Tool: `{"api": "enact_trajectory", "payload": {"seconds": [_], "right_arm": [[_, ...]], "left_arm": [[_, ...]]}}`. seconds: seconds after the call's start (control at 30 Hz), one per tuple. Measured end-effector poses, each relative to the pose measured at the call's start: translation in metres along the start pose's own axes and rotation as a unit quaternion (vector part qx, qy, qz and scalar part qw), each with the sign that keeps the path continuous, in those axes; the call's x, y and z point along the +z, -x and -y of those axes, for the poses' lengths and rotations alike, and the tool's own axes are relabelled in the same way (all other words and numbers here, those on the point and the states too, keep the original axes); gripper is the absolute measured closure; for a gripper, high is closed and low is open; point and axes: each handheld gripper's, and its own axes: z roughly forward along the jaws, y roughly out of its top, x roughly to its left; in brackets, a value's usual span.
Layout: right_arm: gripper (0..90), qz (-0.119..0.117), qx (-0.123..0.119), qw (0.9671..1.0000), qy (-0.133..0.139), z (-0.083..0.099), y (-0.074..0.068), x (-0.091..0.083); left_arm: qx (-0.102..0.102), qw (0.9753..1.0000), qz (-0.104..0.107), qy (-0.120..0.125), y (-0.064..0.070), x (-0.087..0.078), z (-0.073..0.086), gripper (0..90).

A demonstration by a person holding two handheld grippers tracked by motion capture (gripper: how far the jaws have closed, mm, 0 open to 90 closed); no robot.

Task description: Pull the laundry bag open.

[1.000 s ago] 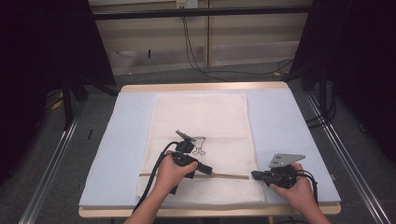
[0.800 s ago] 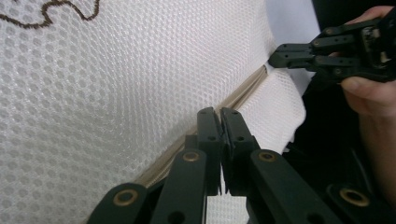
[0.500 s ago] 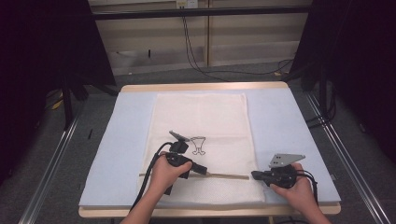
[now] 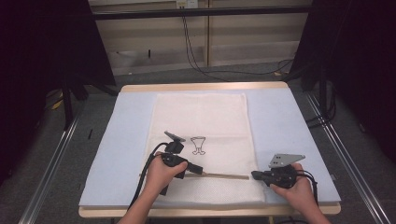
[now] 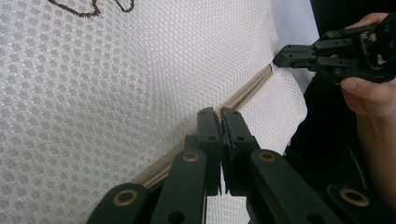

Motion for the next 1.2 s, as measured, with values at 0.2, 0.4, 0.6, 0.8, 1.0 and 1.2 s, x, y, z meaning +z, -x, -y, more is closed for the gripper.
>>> {"api": "enact_trajectory", "payload": {"seconds": [0.2,0.4,0.6,0.8,1.0,1.2], "right_arm": [[90.0,0.001,0.002,1.0000,0.000,0.000,0.000,0.000],[90.0,0.000,0.003,1.0000,0.001,0.000,0.000,0.000],[90.0,-0.002,0.004,1.0000,0.001,0.000,0.001,0.000],[90.0,-0.002,0.004,1.0000,0.001,0.000,0.001,0.000],[90.0,-0.003,0.006,1.0000,0.001,0.000,0.001,0.000],[90.0,-0.002,0.006,1.0000,0.001,0.000,0.001,0.000]], "left_arm": [[-0.006,0.9999,0.001,0.009,-0.003,-0.005,0.001,87.6],[-0.012,0.9998,-0.002,0.015,-0.008,-0.013,0.005,87.6],[-0.009,0.9998,-0.005,0.015,-0.010,-0.019,0.007,87.6],[-0.018,0.9996,0.001,0.020,-0.015,-0.025,0.010,87.7],[-0.020,0.9995,-0.001,0.026,-0.019,-0.033,0.013,87.6],[-0.019,0.9994,-0.006,0.029,-0.025,-0.041,0.017,87.6]]}}
